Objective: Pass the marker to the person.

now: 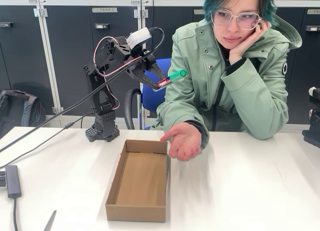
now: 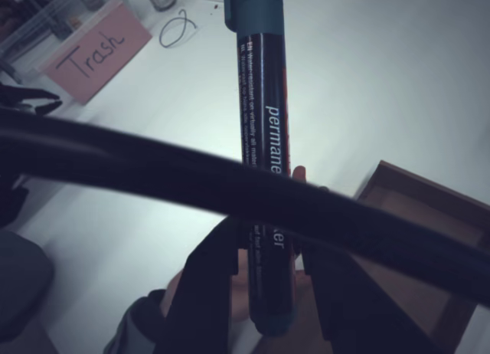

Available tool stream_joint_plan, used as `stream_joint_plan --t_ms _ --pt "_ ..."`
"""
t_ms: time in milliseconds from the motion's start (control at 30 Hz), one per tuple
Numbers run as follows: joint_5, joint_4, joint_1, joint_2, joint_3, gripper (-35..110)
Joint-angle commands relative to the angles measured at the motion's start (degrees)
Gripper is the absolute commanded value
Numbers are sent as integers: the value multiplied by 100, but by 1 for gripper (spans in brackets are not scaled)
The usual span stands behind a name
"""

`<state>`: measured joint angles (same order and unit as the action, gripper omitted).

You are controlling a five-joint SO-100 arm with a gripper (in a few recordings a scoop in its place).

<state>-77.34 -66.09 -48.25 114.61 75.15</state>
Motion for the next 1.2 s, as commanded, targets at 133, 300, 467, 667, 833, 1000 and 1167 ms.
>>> stream_joint_plan --t_ms 133,300,467,667,833,1000,1167 --pt "-1055 694 -325 -114 88 -5" --pt "-1775 905 -387 -352 132 -5" --pt "-2443 1046 -404 -598 158 -5" --pt "-2250 1477 -475 -1028 26 -5" --pt "-1731 1433 -439 -1424 -176 -5" --pt "-1406 1204 -404 -1644 -62 -5" --pt "-1134 1055 -501 -1723 53 -5"
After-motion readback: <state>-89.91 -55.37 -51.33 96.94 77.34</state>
